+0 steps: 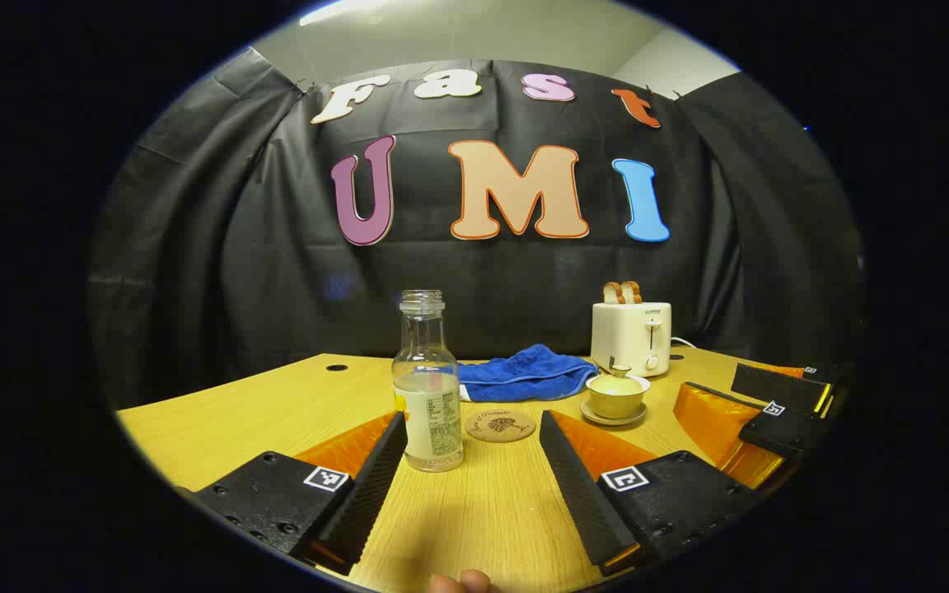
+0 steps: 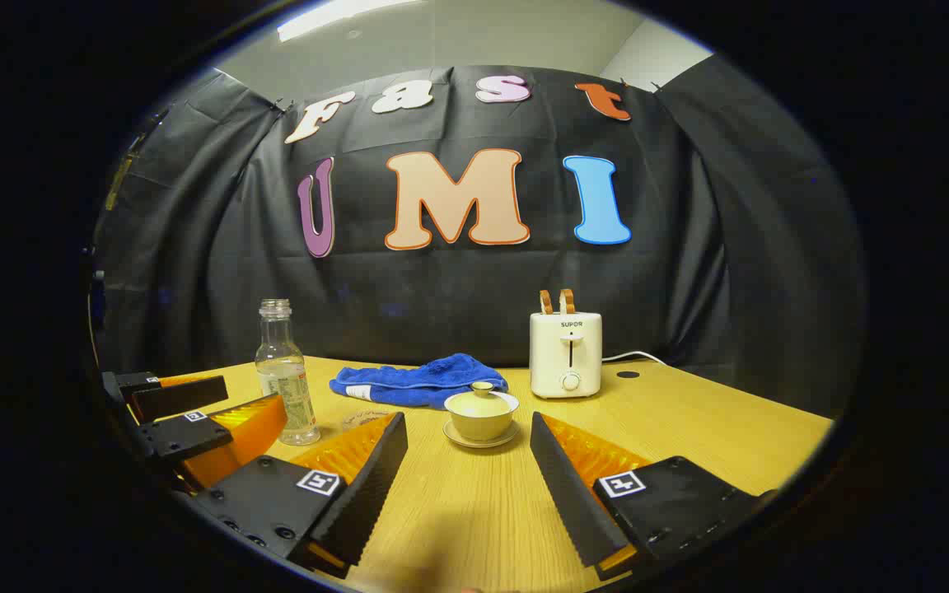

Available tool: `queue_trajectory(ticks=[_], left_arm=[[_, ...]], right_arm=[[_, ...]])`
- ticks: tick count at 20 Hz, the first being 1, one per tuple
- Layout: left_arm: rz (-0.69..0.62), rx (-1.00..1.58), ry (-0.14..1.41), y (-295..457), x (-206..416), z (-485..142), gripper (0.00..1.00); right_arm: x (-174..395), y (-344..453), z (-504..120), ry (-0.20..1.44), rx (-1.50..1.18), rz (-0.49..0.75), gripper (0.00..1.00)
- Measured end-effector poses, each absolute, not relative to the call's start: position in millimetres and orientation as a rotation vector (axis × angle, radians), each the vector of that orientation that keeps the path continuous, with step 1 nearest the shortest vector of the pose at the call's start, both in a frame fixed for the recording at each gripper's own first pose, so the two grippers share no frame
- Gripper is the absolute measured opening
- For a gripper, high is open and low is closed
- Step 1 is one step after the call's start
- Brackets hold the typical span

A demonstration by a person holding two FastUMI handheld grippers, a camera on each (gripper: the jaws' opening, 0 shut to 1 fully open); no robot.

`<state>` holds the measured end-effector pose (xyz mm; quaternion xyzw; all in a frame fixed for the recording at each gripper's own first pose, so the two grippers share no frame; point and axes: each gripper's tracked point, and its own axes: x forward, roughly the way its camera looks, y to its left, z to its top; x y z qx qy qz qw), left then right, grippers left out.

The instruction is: Open the teacup lid with one hand, grasp the water bottle and pour water into the teacup with the other hand; after pouring, place the water bottle on the coaster and then close the teacup lid.

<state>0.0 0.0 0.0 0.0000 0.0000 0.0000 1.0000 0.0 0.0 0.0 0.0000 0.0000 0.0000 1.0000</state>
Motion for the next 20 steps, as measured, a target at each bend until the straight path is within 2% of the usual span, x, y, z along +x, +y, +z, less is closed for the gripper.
queue_trajectory(ticks=[20], left_arm=[[0.000, 0.002, -0.005, -0.1, 0.1, 0.6, 0.95]], right_arm=[[0.0, 0.4, 1.5, 0.000, 0.000, -0.001, 0.94]])
